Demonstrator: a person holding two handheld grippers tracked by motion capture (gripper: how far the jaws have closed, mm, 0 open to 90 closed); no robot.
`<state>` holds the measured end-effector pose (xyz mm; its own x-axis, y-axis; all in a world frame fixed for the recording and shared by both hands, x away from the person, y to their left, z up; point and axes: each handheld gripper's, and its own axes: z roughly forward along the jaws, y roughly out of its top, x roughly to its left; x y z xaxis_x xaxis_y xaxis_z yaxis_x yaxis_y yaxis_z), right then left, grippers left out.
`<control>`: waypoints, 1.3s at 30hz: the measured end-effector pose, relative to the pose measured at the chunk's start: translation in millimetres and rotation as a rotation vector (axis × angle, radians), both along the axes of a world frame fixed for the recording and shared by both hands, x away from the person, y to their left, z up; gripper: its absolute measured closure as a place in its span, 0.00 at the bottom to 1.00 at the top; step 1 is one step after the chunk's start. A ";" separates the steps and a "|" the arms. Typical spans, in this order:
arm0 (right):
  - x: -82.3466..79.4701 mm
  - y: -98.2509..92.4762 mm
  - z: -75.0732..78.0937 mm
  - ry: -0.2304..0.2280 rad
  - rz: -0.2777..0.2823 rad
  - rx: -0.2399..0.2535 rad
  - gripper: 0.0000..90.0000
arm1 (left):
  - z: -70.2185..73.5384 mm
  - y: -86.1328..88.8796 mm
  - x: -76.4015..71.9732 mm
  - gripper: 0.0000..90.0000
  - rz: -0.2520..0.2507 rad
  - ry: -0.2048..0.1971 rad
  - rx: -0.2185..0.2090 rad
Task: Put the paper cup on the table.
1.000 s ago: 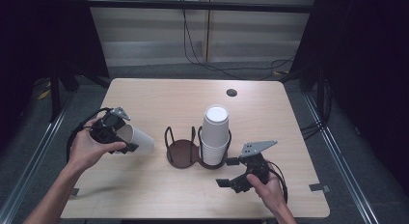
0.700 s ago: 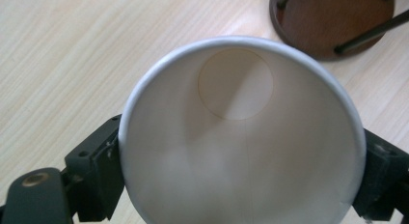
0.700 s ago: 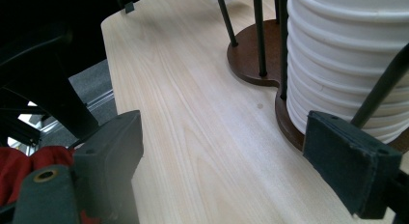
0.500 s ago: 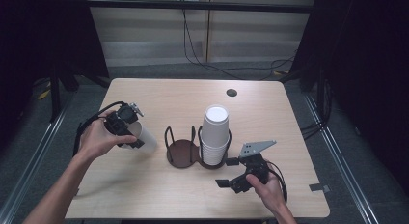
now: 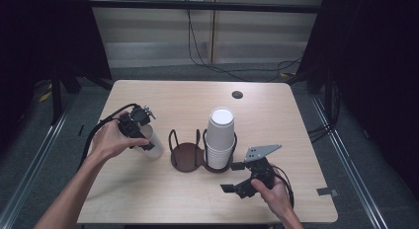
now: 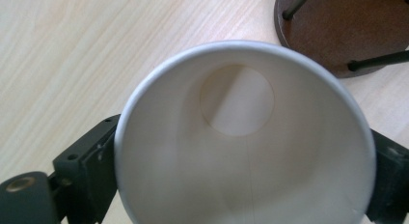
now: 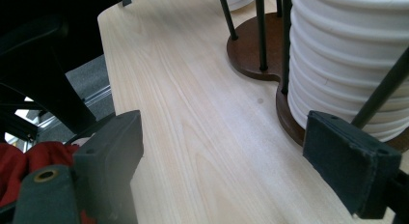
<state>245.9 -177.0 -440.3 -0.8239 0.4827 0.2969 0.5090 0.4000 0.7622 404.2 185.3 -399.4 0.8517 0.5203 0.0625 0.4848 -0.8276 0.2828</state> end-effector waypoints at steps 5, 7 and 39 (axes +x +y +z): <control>0.7 2.4 -1.9 0.008 0.012 -0.008 0.16 | -4.1 -5.1 3.7 0.07 0.017 -0.005 -0.014; 0.7 2.3 -1.8 0.008 0.013 -0.008 0.16 | -5.0 -7.4 4.4 0.07 0.016 -0.009 -0.023; 1.0 2.2 -4.4 0.013 0.007 -0.029 0.16 | -35.0 3.9 -7.1 0.07 0.003 -0.061 -0.081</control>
